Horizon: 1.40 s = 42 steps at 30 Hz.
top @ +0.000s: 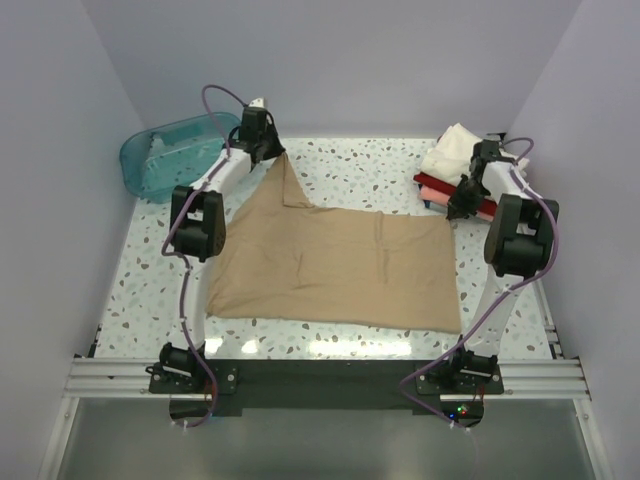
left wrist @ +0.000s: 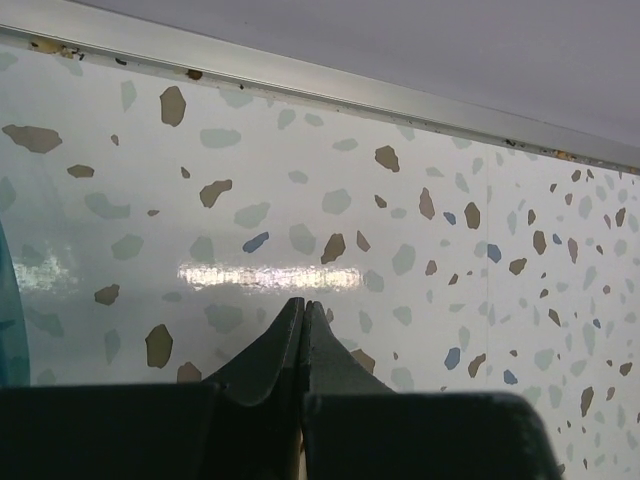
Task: Fold and stack the t-shirts
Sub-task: Fold the tshirt
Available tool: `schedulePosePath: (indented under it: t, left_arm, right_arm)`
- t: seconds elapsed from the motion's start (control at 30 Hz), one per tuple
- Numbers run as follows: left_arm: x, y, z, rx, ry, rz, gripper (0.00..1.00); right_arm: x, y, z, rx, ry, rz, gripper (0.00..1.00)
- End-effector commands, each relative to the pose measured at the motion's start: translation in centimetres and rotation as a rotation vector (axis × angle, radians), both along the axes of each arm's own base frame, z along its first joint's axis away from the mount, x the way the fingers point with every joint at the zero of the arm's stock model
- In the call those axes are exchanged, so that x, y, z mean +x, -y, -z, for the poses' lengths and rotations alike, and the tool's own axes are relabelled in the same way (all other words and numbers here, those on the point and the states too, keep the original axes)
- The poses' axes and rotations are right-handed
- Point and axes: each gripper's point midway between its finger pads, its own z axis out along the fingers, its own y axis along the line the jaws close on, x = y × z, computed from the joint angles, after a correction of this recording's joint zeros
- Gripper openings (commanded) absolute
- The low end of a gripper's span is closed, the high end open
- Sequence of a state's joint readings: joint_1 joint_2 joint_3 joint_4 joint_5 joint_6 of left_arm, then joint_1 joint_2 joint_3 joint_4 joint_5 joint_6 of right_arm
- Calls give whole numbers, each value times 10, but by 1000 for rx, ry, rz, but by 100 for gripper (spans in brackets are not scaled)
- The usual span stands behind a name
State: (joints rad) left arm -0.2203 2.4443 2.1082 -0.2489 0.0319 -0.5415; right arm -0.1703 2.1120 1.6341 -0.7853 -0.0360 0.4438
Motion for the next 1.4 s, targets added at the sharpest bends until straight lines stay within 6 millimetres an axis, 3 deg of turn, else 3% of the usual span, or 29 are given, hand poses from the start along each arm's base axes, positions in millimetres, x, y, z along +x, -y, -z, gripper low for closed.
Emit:
schedulePosePath:
  t: [0.0, 0.07, 0.1, 0.23, 0.27, 0.3, 0.5, 0.9, 1.17, 1.37]
  left_arm:
    - [20, -7, -44, -49, 112, -6, 0]
    - [14, -12, -40, -35, 94, -5, 0]
    - [9, -14, -55, -34, 111, -4, 0]
    - [-22, -23, -67, -8, 97, 4, 0]
    - [-35, -26, -53, 1, 60, 4, 0]
    - [-43, -28, -72, -1, 83, 2, 0]
    - [-99, -37, -86, -28, 54, -21, 0]
    - [-206, -63, -90, -51, -44, -105, 0]
    - [-255, -80, -116, -62, -33, -174, 0]
    - [-283, -91, -124, -57, -41, -218, 0]
  right_arm:
    - [27, -2, -19, 20, 80, -4, 0]
    - [29, -4, -24, 33, 94, -16, 0]
    - [29, -5, -26, 38, 98, -21, 0]
    - [25, -10, -37, 49, 125, -59, 0]
    - [23, -10, -41, 50, 129, -68, 0]
    - [18, -12, -40, 57, 120, -75, 0]
    - [-5, -16, -46, 54, 106, -112, 0]
    - [-56, -15, -45, 17, 19, -123, 0]
    - [-75, -13, -54, -11, 22, -120, 0]
    - [-84, -14, -58, -14, 14, -132, 0]
